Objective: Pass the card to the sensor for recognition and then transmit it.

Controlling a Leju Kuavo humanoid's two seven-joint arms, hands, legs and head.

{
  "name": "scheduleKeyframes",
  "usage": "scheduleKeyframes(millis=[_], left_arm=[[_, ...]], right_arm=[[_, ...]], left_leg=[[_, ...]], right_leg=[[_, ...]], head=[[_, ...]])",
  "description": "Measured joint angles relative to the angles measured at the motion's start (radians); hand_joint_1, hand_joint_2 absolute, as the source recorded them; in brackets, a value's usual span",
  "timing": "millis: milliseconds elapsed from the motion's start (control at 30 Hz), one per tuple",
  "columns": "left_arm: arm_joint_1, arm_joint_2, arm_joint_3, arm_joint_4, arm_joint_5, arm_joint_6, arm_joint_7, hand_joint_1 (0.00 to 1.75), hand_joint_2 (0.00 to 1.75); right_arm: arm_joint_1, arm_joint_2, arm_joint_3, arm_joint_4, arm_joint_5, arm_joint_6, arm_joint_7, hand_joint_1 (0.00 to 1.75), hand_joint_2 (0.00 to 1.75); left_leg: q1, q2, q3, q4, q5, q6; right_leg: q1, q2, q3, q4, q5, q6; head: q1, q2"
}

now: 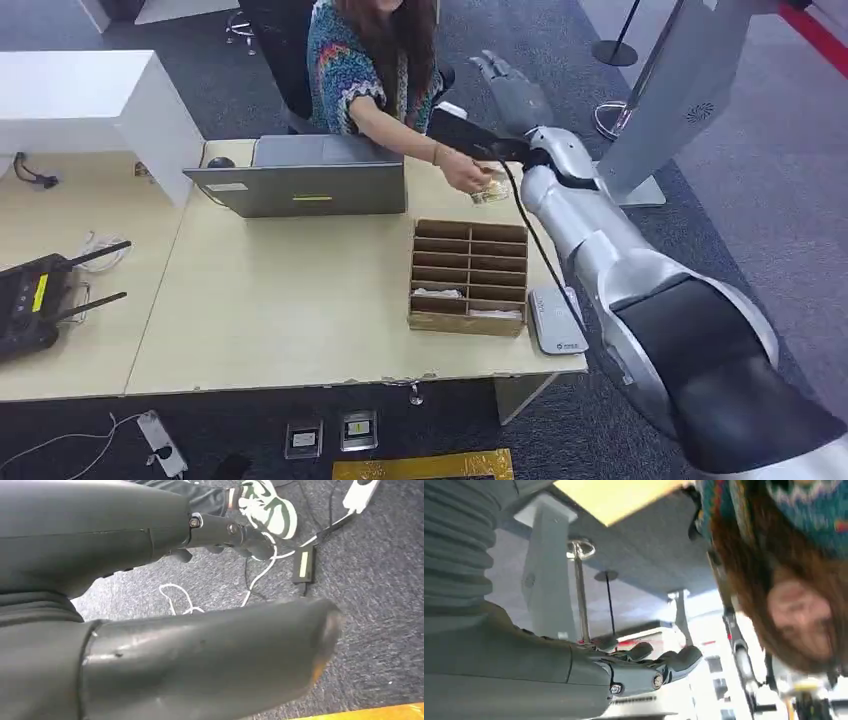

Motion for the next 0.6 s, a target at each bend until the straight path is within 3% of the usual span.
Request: scheduleKeyframes(millis=[200, 267, 367, 600], left_arm=[[0.023, 0.001, 0.0, 0.002, 0.022, 0.029, -0.002, 0.0, 0.0], [0.033, 0.002, 0.0, 0.002, 0.031, 0.037, -0.002, 0.0, 0.0], [0.044, 0.002, 0.0, 0.003, 0.045, 0.046, -0.003, 0.0, 0.0], [0.067, 0.006, 0.001, 0.005, 0.078, 0.071, -0.018, 0.0, 0.0]], right_arm=[[-0.099, -0.041, -0.048, -0.005, -0.062, -0.246, -0.037, 0.0, 1.75], [-0.123, -0.071, -0.1, -0.034, 0.012, -0.276, -0.063, 0.0, 1.75], [-0.126, -0.116, -0.25, -0.128, 0.093, -0.281, -0.158, 0.0, 1.75], [-0.126, -0.228, -0.638, -0.321, 0.124, -0.282, -0.375, 0.0, 1.75]], left_leg=[[0.0, -0.001, 0.0, 0.001, 0.0, 0.0], [0.0, -0.001, 0.0, 0.001, 0.0, 0.0], [-0.001, 0.0, 0.0, 0.001, 0.0, 0.0], [-0.001, -0.002, 0.001, 0.002, -0.001, 0.001]], right_leg=[[0.0, -0.001, 0.0, 0.0, 0.0, 0.0], [0.0, 0.0, 0.001, -0.001, 0.0, 0.0], [-0.001, 0.0, 0.0, -0.001, 0.0, 0.0], [-0.001, -0.003, 0.001, -0.002, 0.0, 0.0]], head=[[0.0, 0.0], [0.0, 0.0], [-0.001, 0.0], [0.0, 0.0]])
